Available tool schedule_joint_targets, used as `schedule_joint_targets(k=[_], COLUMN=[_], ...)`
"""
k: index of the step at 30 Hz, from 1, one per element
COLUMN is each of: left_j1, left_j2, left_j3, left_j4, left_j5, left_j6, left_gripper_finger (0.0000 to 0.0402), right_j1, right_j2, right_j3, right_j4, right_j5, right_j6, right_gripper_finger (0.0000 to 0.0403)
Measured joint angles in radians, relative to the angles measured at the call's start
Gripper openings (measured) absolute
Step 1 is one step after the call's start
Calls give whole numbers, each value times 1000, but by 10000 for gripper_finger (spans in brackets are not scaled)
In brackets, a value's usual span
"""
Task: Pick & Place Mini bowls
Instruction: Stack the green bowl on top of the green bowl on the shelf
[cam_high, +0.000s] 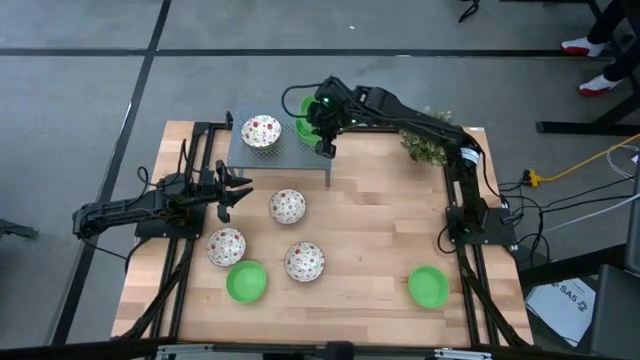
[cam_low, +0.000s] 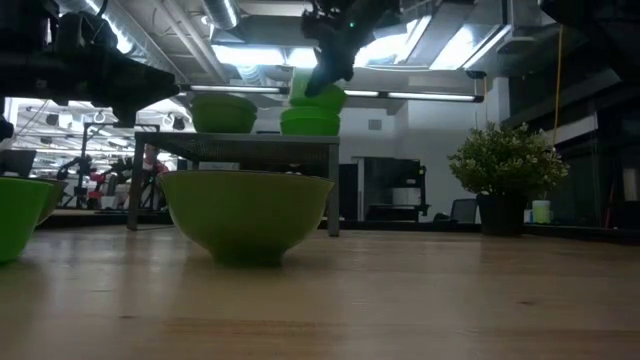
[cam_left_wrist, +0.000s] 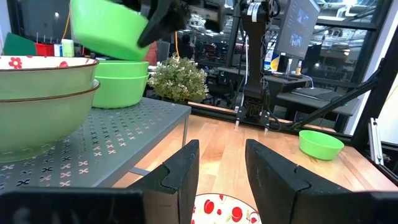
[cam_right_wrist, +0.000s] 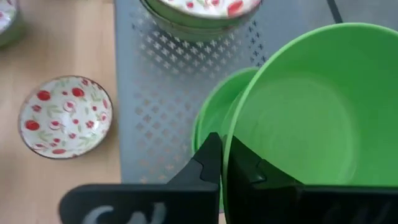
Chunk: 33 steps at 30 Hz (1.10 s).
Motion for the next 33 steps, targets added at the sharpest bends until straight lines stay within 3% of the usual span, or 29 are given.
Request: schedule_joint_targets(k=[14, 33], left_j1=[0, 0], left_j2=[0, 0], left_j3=[0, 0], left_j4=[0, 0], left_j5=[0, 0], left_j6=[0, 0], left_gripper_finger=[125, 125], right_j1=[-17, -16], right_j2=[0, 0], right_j3=[-118, -114], right_j4=[134, 156], right_j5=[-62, -77], right_j6=[-27, -13], right_gripper_finger=[14, 137])
